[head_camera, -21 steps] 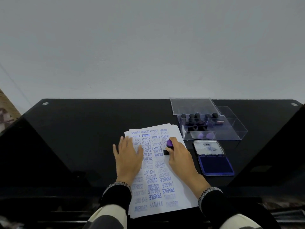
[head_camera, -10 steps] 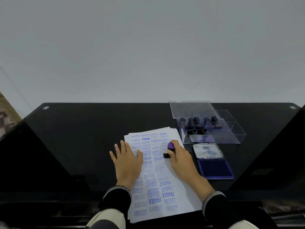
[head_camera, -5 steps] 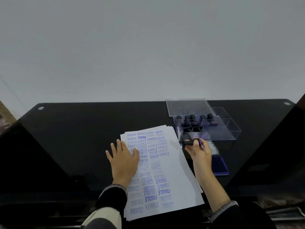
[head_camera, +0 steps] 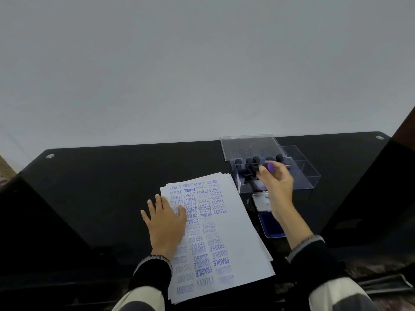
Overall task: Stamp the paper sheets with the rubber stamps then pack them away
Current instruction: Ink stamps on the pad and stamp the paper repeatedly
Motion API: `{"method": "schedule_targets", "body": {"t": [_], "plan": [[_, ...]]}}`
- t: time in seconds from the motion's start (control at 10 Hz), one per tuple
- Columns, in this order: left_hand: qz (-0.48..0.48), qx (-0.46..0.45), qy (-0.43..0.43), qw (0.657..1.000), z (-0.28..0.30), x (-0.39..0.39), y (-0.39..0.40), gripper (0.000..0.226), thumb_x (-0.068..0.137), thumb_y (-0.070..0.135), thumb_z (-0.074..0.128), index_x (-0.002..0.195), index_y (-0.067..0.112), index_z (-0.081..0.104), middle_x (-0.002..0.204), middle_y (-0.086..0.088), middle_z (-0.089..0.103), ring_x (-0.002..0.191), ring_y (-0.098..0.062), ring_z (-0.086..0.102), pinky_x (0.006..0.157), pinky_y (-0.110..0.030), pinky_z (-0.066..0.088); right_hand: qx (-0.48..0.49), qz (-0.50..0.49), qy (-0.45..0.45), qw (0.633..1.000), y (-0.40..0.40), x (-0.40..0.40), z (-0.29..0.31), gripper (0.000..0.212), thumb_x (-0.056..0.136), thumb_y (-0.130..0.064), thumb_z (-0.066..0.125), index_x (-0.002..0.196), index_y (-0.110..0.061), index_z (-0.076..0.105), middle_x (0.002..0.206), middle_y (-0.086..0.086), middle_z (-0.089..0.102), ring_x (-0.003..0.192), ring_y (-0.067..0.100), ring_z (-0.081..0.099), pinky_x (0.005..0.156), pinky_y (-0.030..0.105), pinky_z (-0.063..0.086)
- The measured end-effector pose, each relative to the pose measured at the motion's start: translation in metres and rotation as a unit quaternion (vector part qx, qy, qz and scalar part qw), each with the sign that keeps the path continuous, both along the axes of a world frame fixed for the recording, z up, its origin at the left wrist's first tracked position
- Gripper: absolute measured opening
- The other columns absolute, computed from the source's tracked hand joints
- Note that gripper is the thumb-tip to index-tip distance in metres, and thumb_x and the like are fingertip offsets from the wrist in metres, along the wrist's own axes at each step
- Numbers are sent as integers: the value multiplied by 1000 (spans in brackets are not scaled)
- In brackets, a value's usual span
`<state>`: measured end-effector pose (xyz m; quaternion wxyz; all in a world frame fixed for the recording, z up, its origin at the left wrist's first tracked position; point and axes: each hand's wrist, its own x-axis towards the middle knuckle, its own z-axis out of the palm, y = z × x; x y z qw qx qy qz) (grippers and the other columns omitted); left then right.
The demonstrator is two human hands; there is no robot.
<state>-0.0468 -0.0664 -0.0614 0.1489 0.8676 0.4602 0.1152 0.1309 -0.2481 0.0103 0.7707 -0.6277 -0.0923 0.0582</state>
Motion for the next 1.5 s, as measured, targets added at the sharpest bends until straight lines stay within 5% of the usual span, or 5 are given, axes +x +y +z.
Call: {"method": "schedule_targets", "body": {"t": [0.2,0.5,0.7,1.3,1.5], "plan": [[1,2,-1,1000,0,0,0,71,98,48,29,152,4,13,161,-10,11,148,-29,2,118,-50,0,-200,53,-122,971,20,30,8,26,86,-5,65,104,-22,56,104,2,60,92,16,61,66,14,46],[4,8,-5,1000,0,0,-1,71,98,48,29,152,4,15,161,-9,13,148,-28,3,118,-50,1,-390,182,-178,885,39,55,0,25,76,-4,75,86,-17,56,97,6,61,91,23,57,73,26,44],[4,14,-4,1000,0,0,-1,70,98,48,29,152,5,16,161,-9,13,148,-29,3,118,-50,1,-226,150,-20,962,35,74,4,5,85,-1,64,87,-5,61,89,7,59,92,25,62,80,31,56],[6,10,-5,1000,0,1,-1,70,98,48,30,152,4,17,160,-10,14,148,-29,4,119,-51,1,-220,144,44,964,33,78,17,12,85,-6,68,83,3,60,103,18,62,96,28,65,71,29,59],[4,12,-7,1000,0,1,-1,70,98,47,30,152,4,17,160,-10,14,148,-29,4,119,-51,2,-319,144,12,937,28,81,7,15,81,-4,71,87,6,62,102,18,62,92,25,65,74,31,57]]}}
